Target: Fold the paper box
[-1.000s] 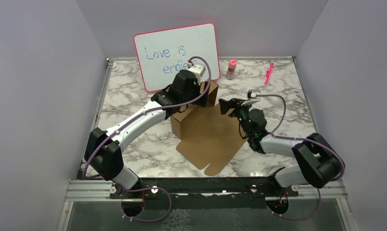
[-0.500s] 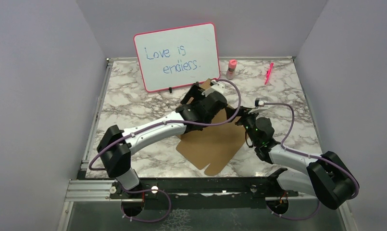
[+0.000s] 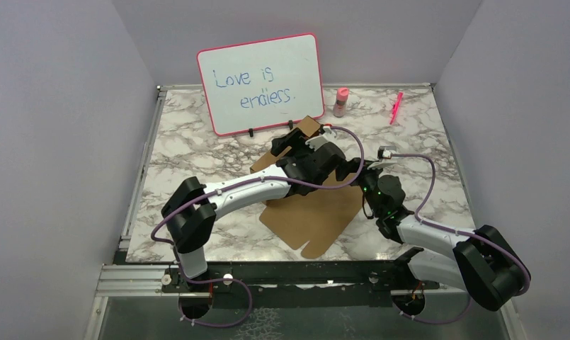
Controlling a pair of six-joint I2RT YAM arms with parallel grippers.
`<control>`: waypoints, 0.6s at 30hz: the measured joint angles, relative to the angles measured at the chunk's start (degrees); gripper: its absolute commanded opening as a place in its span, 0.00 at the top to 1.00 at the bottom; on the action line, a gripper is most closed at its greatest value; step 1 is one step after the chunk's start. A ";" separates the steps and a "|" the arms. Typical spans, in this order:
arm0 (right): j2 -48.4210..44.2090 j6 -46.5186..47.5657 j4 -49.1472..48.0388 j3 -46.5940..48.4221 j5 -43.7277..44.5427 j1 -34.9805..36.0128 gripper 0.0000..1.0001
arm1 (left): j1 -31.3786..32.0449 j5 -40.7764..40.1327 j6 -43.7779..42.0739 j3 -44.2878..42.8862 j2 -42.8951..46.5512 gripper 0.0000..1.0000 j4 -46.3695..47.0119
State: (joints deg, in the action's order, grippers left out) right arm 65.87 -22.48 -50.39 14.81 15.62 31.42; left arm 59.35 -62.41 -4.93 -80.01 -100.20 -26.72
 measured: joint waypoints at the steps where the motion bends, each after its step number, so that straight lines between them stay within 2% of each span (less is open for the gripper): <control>1: 0.00 0.00 -0.07 0.00 0.00 0.00 0.19 | 0.00 -0.46 -0.42 -0.28 -0.42 0.33 0.09; 12: -2.56 0.04 -0.02 0.00 0.15 0.00 0.19 | -0.79 -2.16 -2.25 -0.46 -1.81 0.56 0.02; 18: -4.09 0.09 0.55 0.00 0.13 0.00 0.19 | -1.46 -2.14 -2.29 -0.46 -1.81 0.74 0.00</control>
State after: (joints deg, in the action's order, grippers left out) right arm 61.78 -22.39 -49.84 14.81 15.75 31.42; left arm 57.89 -64.55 -7.22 -80.47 -102.02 -26.72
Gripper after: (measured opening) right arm 0.811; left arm 0.356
